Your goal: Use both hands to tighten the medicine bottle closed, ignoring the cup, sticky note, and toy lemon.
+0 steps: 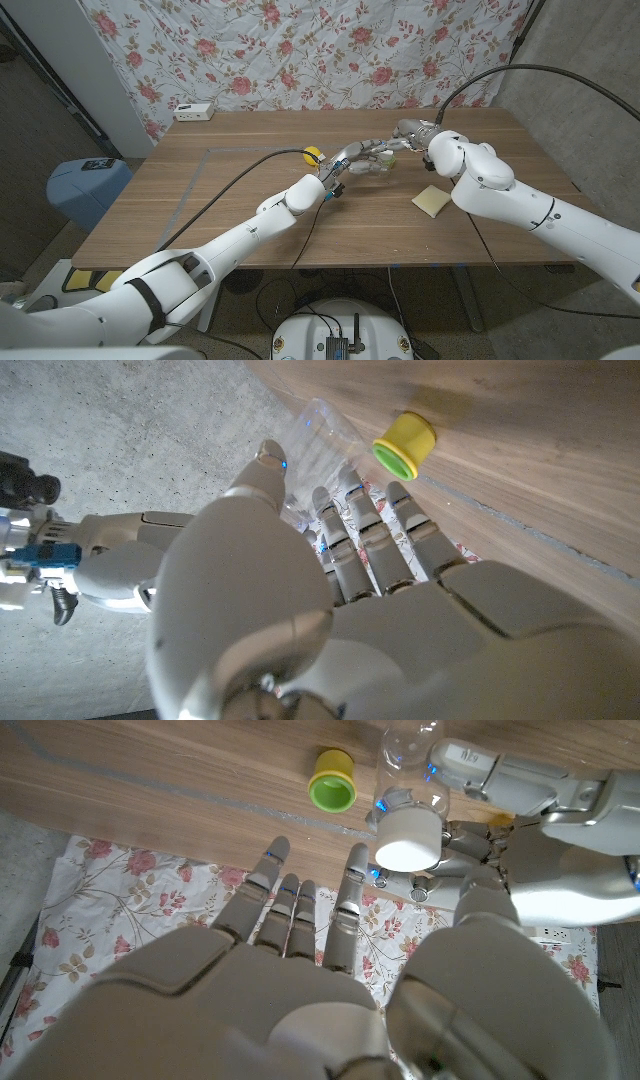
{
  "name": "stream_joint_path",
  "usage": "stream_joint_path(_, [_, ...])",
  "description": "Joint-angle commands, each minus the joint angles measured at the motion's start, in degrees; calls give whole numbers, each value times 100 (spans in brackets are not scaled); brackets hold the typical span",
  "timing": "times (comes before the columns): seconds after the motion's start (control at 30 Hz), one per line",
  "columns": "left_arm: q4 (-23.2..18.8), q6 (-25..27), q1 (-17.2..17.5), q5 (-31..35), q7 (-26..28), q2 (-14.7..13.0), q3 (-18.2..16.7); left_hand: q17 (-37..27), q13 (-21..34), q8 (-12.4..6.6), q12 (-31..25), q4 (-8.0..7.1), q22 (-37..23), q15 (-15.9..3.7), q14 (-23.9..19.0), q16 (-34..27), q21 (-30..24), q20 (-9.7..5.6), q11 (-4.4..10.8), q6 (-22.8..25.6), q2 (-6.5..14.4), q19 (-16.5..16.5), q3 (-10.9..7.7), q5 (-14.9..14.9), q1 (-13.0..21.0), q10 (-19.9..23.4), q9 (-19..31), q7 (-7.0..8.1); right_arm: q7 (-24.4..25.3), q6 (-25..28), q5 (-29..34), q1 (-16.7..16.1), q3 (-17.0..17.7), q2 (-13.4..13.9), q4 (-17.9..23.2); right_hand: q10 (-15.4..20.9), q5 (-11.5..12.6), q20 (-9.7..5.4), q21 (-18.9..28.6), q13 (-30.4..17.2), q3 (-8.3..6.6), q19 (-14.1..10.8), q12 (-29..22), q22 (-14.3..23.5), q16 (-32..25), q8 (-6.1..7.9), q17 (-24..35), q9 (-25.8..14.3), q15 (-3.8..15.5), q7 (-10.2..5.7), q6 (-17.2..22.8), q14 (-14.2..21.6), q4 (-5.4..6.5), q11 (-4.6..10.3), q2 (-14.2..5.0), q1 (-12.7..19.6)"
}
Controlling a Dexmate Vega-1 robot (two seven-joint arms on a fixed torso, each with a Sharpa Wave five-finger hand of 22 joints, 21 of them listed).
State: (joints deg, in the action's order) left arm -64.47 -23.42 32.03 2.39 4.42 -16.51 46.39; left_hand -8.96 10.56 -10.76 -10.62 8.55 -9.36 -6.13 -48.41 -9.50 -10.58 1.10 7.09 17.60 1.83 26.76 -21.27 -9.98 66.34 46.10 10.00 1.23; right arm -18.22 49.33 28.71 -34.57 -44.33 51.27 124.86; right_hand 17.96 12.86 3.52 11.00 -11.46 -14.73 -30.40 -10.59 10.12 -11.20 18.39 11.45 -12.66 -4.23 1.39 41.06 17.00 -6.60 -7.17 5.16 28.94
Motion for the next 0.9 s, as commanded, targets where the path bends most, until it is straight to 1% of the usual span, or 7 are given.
stream_joint_path(0.03, [86, -48, -57, -1, -31, 26, 9, -11, 20, 6, -37, -7, -14, -399, -44, -30, 8, -9, 111, 32, 19, -4, -66, -18, -19, 160, 13, 44, -261, -48, -415, 150, 106, 214, 134, -128, 21, 23, -10, -20, -61, 88, 10, 18, 32, -89, 12, -22, -40, -25, -176, -122, -105, -29, -12, 171])
stream_joint_path(0.13, [92, -44, -63, -7, -41, 32, 11, -12, 20, 8, -42, -9, -14, -401, -48, -32, 7, -16, 105, 29, 24, -4, -73, -18, -22, 172, 13, 51, -338, -58, -502, 206, 98, 255, 143, -246, -4, 57, -20, -22, -121, 169, 19, 17, 42, -165, 11, -35, -99, -5, -351, -219, -170, -57, -40, 301])
stream_joint_path(0.23, [106, -50, -69, -7, -44, 37, 15, -12, 20, 8, -39, -8, -14, -396, -47, -31, 7, -13, 106, 27, 20, -7, -76, -17, -27, 167, 13, 46, -341, -107, -562, 230, 99, 291, 148, -346, -29, 71, -23, -24, -164, 223, 25, 16, 45, -203, 11, -40, -118, -10, -430, -281, -208, -64, -58, 388])
stream_joint_path(0.43, [126, -56, -80, -3, -39, 51, 20, -12, 20, 11, -34, -9, -14, -392, -45, -31, 7, -9, 102, 20, 19, -11, -89, -18, -37, 155, 13, 39, -407, -154, -645, 301, 66, 334, 139, -419, -56, 77, -10, -26, -237, 242, 16, 14, 37, -267, 11, -51, -113, 1, -588, -330, -267, -64, -86, 545])
stream_joint_path(0.57, [128, -47, -82, -10, -40, 54, 19, -13, 21, 11, -39, -13, -14, -398, -48, -33, 5, -12, 107, 20, 24, -10, -98, -18, -45, 167, 14, 49, -454, -182, -691, 347, 40, 349, 119, -526, -92, 74, 1, -28, -333, 268, 11, 11, 30, -338, 9, -60, -134, 9, -763, -391, -333, -90, -100, 772])
stream_joint_path(0.8, [113, -20, -81, -23, -63, 49, 22, -13, 21, 9, -37, -15, -14, -399, -47, -32, 4, -16, 106, 25, 21, -11, -106, -17, -58, 165, 14, 49, -504, -232, -755, 392, 24, 391, 107, -643, -132, 102, -1, -30, -421, 319, 11, 8, 31, -417, 7, -52, -172, -16, -929, -467, -363, -89, -98, 979])
stream_joint_path(0.9, [109, -16, -82, -16, -59, 47, 25, -12, 21, 8, -41, -13, -13, -400, -45, -32, 4, -17, 95, 27, 19, -14, -111, -17, -59, 174, 14, 45, -559, -235, -790, 420, 19, 410, 105, -709, -148, 110, 2, -32, -475, 334, 13, 7, 34, -441, 7, -47, -190, -83, -974, -512, -376, -88, -106, 1102])
